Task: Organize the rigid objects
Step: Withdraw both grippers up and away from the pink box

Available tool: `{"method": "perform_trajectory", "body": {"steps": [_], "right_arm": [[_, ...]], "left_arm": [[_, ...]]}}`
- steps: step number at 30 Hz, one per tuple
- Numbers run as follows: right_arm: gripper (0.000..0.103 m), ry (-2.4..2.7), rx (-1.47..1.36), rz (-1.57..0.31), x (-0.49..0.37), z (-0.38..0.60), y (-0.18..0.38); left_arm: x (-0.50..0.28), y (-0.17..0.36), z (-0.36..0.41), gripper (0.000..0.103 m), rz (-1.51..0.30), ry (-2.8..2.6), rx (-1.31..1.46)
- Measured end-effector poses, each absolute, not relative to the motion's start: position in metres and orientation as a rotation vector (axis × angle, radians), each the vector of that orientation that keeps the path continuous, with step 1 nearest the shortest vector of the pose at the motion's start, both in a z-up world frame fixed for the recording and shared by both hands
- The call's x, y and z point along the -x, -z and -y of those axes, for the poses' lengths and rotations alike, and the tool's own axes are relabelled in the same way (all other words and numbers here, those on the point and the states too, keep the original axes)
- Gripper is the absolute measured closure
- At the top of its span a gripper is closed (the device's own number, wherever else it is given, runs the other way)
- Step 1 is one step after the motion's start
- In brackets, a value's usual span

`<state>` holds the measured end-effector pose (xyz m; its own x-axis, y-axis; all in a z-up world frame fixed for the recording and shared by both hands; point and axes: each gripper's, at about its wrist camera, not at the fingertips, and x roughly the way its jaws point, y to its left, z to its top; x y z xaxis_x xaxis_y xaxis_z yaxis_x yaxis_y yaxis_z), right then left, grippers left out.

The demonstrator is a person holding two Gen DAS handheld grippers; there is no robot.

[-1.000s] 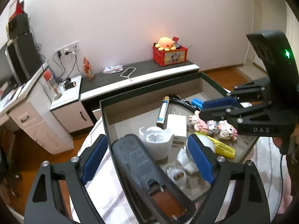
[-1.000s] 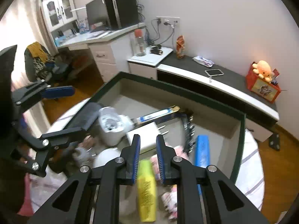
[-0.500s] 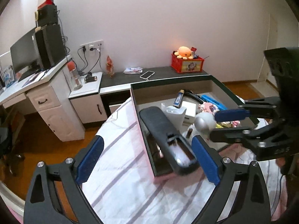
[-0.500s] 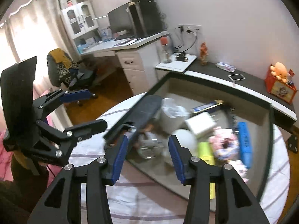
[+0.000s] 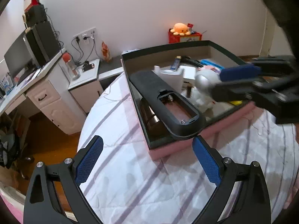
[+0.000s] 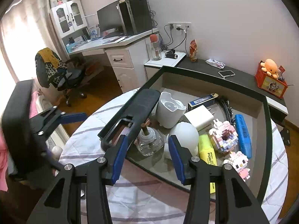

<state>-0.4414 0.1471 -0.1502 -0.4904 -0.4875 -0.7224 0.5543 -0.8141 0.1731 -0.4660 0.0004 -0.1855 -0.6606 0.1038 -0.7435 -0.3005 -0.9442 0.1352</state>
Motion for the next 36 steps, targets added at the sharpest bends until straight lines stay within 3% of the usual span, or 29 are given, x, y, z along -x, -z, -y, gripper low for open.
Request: {"method": "perform_trajectory", "body": {"steps": [9,22,25,36], "right_arm": [[0.055,2.306,-1.09,-0.062,0.437,-0.169,0.149],[0.056,2.329,-1.101,-0.006,0.43,-0.192,0.152],[0.056,2.346,-1.096,0.007,0.426,-0.2,0.15],[0.053,2.492,-1.048,0.009,0.412,-0.214,0.14]], "left_arm": [[0.478,0.169,0.013,0.002,-0.268,-2.689,1.132],[0.53,0.184,0.015,0.002,-0.313,-2.953,1.346],[0.513,0.181,0.012,0.002,-0.203,-2.85,1.277],[0.431,0.139,-0.03,0.001,-0.159,-2.785,1.002]]}}
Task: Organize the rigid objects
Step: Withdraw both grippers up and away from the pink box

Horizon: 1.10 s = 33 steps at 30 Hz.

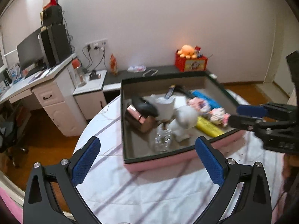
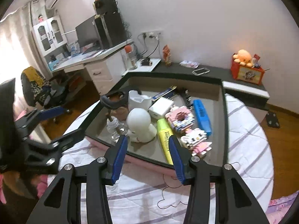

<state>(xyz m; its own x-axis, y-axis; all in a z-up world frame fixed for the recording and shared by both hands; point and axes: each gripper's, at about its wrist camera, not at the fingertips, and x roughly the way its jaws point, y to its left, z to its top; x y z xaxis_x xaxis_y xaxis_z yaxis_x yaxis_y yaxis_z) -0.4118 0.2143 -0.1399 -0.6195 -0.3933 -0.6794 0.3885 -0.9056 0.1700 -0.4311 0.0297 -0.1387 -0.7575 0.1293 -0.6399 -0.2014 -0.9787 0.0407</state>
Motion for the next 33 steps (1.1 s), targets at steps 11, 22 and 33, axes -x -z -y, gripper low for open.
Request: {"method": "perform_trajectory", "body": {"steps": [11,22,33], "right_arm": [[0.0,2.682,-0.929,0.022,0.376,-0.232,0.12],[0.0,2.696,-0.812,0.02,0.322,-0.225,0.098],[0.0,2.756,-0.666,-0.001,0.257,-0.22,0.069]], "left_arm": [[0.395,0.117,-0.039,0.0,-0.089,-2.859,0.899],[0.345,0.092,-0.043,0.0,-0.097,-2.907,0.787],[0.275,0.065,-0.039,0.0,-0.104,-2.971,0.575]]}}
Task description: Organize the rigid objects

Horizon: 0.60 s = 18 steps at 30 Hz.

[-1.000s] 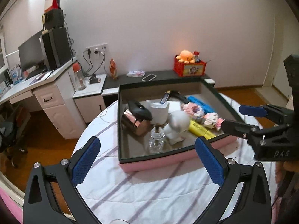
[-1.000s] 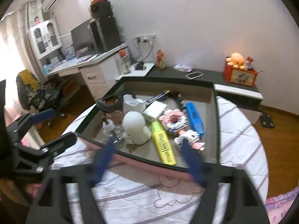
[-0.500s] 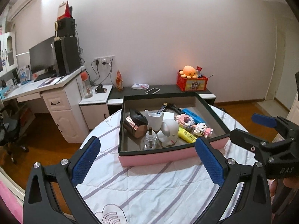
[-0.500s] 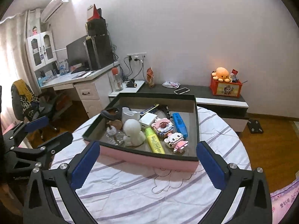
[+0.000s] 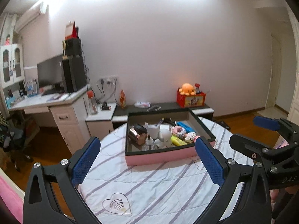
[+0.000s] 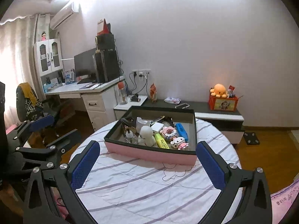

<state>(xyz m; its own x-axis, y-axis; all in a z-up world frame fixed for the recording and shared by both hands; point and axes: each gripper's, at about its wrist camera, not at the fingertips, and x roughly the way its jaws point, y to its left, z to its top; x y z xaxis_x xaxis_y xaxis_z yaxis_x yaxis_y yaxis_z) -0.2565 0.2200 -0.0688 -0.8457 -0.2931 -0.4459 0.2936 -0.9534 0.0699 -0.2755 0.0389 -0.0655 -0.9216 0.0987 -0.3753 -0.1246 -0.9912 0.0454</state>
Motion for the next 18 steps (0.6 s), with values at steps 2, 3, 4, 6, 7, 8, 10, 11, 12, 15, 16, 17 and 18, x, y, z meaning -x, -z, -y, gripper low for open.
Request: {"method": "perform_trajectory", "body": {"steps": [2,3,4,6,7,8,10,11,12,15,16,17,18], "right_arm": [[0.0,2.768,-0.639,-0.007,0.245,-0.219,0.064],[0.0,2.771,-0.629,-0.007,0.241,-0.219,0.062],[0.0,2.774,-0.618,-0.002,0.235,-0.219,0.059],[0.0,2.779,-0.596,0.002,0.226,-0.219,0.054],[0.0,2.781,-0.588,0.001,0.223,-0.219,0.053],[0.0,2.784,-0.569,-0.001,0.217,-0.22,0.05],[0.0,2.784,-0.558,-0.002,0.211,-0.221,0.046],[0.0,2.791,-0.548,-0.001,0.207,-0.221,0.044],[0.0,2.795,-0.539,-0.002,0.203,-0.221,0.043],[0.0,2.803,-0.5,0.0,0.189,-0.222,0.036],[0.0,2.805,-0.484,0.0,0.185,-0.222,0.033],[0.0,2.805,-0.472,0.0,0.18,-0.221,0.03],[0.0,2.804,-0.462,-0.001,0.177,-0.221,0.028]], "left_arm": [[0.265,0.06,-0.039,0.0,-0.121,-2.981,0.543],[0.258,0.057,-0.039,0.0,-0.125,-2.99,0.522],[0.252,0.054,-0.039,0.0,-0.13,-2.995,0.502],[0.242,0.048,-0.039,0.0,-0.138,-3.004,0.466],[0.238,0.046,-0.04,0.0,-0.143,-3.006,0.451],[0.234,0.043,-0.04,0.0,-0.152,-3.007,0.435],[0.225,0.038,-0.042,0.0,-0.181,-3.017,0.412],[0.22,0.036,-0.043,0.0,-0.197,-3.023,0.4],[0.214,0.033,-0.044,0.0,-0.209,-3.03,0.382],[0.198,0.025,-0.043,0.0,-0.204,-3.045,0.324],[0.193,0.023,-0.042,0.0,-0.197,-3.049,0.307],[0.188,0.021,-0.041,0.0,-0.187,-3.051,0.292],[0.182,0.017,-0.039,0.0,-0.174,-3.049,0.278]]}}
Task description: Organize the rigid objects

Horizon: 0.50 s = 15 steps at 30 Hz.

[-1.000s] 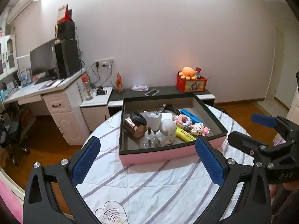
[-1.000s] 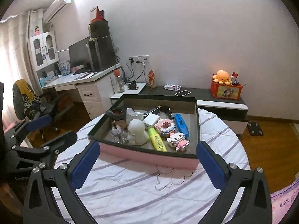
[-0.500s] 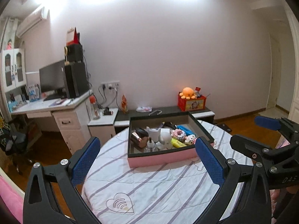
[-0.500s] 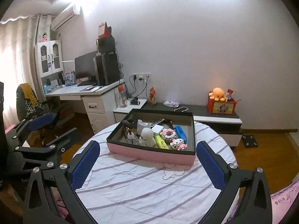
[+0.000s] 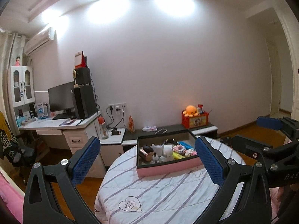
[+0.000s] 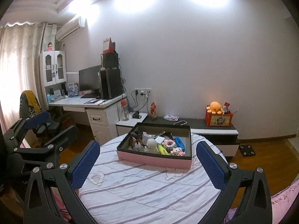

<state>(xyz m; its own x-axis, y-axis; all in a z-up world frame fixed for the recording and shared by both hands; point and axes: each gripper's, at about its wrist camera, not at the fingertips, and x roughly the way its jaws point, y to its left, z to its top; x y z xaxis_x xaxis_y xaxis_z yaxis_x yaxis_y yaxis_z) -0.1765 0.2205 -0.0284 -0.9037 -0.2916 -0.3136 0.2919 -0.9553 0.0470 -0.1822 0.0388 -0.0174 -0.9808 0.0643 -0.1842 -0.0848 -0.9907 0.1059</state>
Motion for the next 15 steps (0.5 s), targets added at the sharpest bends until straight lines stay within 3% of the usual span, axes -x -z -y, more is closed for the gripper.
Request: {"method": "perform_trajectory", "body": {"steps": [15], "right_arm": [[0.0,2.822,-0.279,-0.047,0.117,-0.204,0.0]], "left_arm": [[0.122,-0.004,-0.025,0.0,-0.112,-3.051,0.139]]}}
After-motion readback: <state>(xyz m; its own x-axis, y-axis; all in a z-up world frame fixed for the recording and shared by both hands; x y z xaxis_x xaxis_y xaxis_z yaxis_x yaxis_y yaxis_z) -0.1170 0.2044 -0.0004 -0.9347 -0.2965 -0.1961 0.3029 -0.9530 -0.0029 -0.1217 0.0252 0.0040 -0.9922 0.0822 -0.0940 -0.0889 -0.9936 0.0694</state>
